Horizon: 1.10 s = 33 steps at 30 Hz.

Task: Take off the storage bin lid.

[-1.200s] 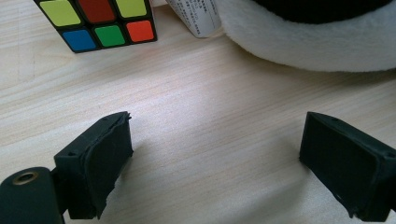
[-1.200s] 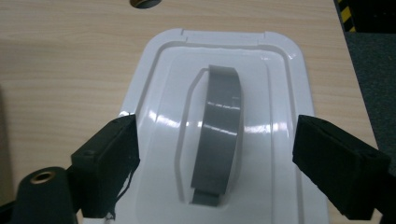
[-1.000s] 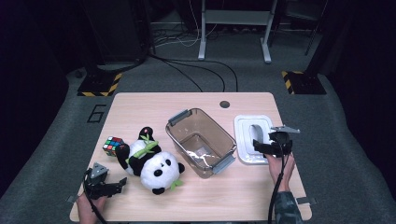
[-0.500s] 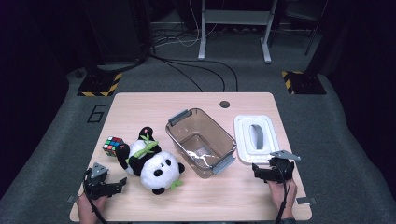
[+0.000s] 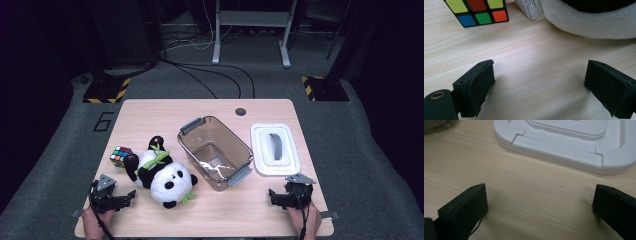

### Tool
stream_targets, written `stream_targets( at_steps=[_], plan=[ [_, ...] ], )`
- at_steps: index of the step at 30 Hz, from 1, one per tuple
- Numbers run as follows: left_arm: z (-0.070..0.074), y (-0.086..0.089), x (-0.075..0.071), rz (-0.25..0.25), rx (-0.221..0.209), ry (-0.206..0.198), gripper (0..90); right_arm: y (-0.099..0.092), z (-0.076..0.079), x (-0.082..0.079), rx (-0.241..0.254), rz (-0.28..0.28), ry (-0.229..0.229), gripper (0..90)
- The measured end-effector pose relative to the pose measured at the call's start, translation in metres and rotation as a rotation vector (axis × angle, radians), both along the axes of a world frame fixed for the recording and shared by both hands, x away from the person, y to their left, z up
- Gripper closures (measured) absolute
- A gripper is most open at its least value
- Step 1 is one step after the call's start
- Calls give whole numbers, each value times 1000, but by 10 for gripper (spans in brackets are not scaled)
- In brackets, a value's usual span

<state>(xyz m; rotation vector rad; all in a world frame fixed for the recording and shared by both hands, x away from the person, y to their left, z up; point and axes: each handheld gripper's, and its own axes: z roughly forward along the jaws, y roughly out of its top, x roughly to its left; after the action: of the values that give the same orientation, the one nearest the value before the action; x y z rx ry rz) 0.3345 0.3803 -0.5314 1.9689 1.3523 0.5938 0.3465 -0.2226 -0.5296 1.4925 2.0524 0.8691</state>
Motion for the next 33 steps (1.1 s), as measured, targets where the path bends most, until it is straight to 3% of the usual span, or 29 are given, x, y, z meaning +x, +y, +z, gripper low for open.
stream_targets(
  at_steps=[6,19,23,27,28,33],
  plan=[
    [0,0,0,23,-1,0,91,-1,0,0,-5,11,-2,0],
    [0,2,2,19,-1,1,91,0,0,0,-5,11,-5,0],
    [5,5,1,18,-2,44,96,0,0,0,-5,10,-4,0],
    [22,14,-4,8,-53,38,38,0,0,0,-5,10,-4,0],
    [26,14,-5,11,-62,17,33,0,0,0,-5,10,-4,0],
    [50,12,-11,-8,-64,-2,26,0,0,0,-5,8,-4,0]
  ],
)
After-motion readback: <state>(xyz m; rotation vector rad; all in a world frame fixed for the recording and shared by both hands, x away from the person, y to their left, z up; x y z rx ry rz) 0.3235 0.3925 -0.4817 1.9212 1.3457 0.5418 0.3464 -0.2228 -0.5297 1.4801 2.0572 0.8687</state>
